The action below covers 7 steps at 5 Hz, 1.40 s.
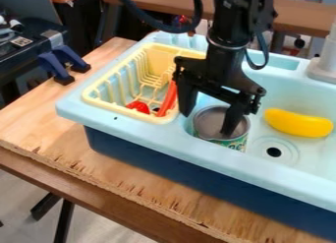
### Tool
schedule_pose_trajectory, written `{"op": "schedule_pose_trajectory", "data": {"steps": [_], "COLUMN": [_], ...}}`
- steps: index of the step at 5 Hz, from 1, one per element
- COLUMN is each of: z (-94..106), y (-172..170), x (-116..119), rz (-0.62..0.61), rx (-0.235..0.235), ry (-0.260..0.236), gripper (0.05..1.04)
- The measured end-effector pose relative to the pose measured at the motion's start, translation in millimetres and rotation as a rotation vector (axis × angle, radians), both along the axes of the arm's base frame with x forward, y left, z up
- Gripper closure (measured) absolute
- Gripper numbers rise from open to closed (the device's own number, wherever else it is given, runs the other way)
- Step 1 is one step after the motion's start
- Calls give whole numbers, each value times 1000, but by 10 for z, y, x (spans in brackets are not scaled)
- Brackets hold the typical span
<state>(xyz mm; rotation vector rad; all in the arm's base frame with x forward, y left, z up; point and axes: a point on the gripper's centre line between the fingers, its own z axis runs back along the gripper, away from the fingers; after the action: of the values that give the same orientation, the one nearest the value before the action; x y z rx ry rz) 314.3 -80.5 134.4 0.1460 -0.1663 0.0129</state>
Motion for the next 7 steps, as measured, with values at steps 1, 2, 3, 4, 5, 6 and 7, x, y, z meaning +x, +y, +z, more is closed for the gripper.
{"op": "schedule_pose_trajectory", "data": {"steps": [1,2,3,4,5,6,7], "z": [-37,-65,-105,-180,-211,-233,-259], "y": [-9,-47,-116,-259,-377,-477,-729], "x": [-11,-21,-34,-46,-48,-19,17], "rz": [3,5,27,43,52,54,19], "rx": [-3,-22,-79,-162,-213,-244,-276], "ry": [-2,-6,-24,-17,-14,-7,0], "gripper": [82,82,82,83,83,83,83]}}
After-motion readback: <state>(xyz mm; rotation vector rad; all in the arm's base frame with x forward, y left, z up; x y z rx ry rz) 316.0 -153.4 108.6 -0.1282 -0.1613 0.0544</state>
